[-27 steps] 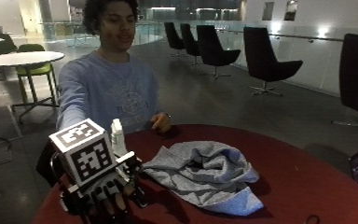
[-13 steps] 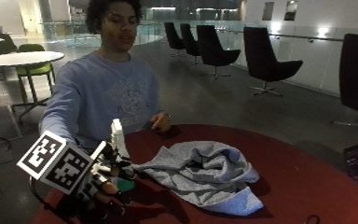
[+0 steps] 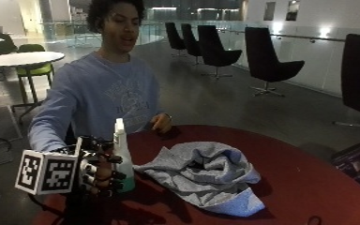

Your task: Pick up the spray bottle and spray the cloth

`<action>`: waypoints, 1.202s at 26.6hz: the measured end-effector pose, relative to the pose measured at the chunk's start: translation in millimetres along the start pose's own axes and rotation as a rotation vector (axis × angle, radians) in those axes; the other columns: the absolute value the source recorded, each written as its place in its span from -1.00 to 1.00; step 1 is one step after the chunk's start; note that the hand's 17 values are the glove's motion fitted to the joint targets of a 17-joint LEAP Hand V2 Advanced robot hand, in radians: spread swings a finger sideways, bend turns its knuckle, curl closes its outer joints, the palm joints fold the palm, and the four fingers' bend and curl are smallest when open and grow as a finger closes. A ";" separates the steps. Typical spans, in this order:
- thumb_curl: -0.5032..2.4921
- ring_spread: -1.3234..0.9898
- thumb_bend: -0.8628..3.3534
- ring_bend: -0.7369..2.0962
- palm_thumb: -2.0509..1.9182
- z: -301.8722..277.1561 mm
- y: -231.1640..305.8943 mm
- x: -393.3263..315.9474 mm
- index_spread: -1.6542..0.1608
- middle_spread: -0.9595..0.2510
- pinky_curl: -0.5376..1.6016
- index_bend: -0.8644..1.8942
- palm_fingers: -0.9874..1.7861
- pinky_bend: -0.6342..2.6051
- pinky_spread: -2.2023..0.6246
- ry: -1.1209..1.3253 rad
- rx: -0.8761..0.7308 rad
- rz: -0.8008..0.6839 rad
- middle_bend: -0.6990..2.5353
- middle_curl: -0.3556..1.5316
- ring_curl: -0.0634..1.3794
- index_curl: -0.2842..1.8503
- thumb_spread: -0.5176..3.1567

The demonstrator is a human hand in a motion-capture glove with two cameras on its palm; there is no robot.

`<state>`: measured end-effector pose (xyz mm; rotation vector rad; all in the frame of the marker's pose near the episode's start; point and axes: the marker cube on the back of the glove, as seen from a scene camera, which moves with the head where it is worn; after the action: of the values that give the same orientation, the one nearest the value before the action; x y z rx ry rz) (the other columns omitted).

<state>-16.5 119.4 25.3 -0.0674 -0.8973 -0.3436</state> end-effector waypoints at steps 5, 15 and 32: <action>-0.46 0.17 -0.57 -0.12 0.31 26.0 8.2 -6.9 0.37 0.53 -0.20 -0.30 0.07 -0.41 0.72 -0.002 0.003 -0.001 -0.36 -0.27 -0.50 -0.57 -0.07; -0.46 0.18 -0.60 -0.07 0.29 62.0 -4.7 -14.4 0.38 0.58 -0.17 -0.35 0.02 -0.35 0.73 0.015 0.137 0.091 -0.36 -0.25 -0.47 -0.62 -0.14; -0.33 0.12 -0.54 0.04 0.50 65.2 -37.0 -14.4 0.44 0.50 -0.19 -0.28 0.33 -0.42 0.73 -0.091 0.324 0.065 -0.32 -0.19 -0.39 -0.57 -0.20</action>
<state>-85.8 101.4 51.8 0.1876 -1.0285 -0.1319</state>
